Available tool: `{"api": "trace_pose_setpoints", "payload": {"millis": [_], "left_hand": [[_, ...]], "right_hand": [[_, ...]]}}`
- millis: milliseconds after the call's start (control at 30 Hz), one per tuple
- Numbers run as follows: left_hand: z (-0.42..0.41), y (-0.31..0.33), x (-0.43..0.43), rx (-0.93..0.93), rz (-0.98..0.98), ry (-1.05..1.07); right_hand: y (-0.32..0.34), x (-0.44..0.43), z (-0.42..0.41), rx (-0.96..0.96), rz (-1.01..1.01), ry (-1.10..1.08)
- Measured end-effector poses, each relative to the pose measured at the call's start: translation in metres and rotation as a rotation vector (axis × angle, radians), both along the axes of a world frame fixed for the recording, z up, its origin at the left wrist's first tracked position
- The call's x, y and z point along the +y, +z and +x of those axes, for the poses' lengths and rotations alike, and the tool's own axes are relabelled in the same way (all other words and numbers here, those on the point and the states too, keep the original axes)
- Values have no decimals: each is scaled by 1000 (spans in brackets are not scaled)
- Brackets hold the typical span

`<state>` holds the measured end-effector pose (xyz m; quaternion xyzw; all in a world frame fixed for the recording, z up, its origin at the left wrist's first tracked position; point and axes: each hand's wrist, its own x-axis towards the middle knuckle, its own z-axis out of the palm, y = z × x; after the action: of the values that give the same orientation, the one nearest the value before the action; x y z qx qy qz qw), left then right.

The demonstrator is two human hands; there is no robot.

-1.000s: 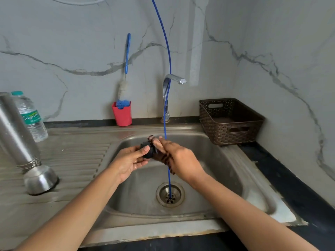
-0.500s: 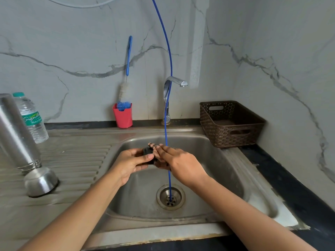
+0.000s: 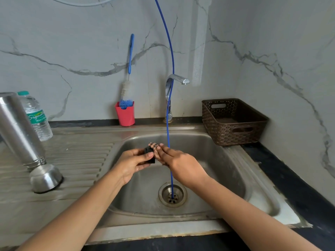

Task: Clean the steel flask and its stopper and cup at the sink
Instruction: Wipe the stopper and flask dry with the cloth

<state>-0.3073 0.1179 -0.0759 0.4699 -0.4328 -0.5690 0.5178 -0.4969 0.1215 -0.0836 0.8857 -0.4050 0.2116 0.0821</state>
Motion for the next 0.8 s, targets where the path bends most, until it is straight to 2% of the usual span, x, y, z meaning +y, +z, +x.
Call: {"api": "trace_pose_setpoints", "payload": {"millis": [100, 200, 300, 333, 433, 500, 600, 733, 800], "left_hand": [[1, 2, 1, 8, -13, -13], [2, 4, 3, -20, -42, -37], [-1, 5, 3, 25, -68, -7], [-2, 6, 2, 51, -73, 20], [-6, 6, 1, 101, -59, 59], [-9, 6, 3, 122, -42, 37], [-12, 9, 6, 199, -25, 37], [-5, 13, 4, 364, 23, 133], [-4, 15, 4, 405, 67, 132]], "right_hand": [[18, 4, 8, -155, 130, -22], [34, -4, 5, -378, 451, -32], [37, -11, -11, -678, 733, -148], [35, -11, -17, -740, 738, -198], [33, -2, -16, -802, 557, -222], [33, 9, -4, -759, 396, -121], [25, 15, 14, -480, 211, -8], [6, 10, 15, -185, -56, 0], [7, 11, 17, -138, -66, -35]]}}
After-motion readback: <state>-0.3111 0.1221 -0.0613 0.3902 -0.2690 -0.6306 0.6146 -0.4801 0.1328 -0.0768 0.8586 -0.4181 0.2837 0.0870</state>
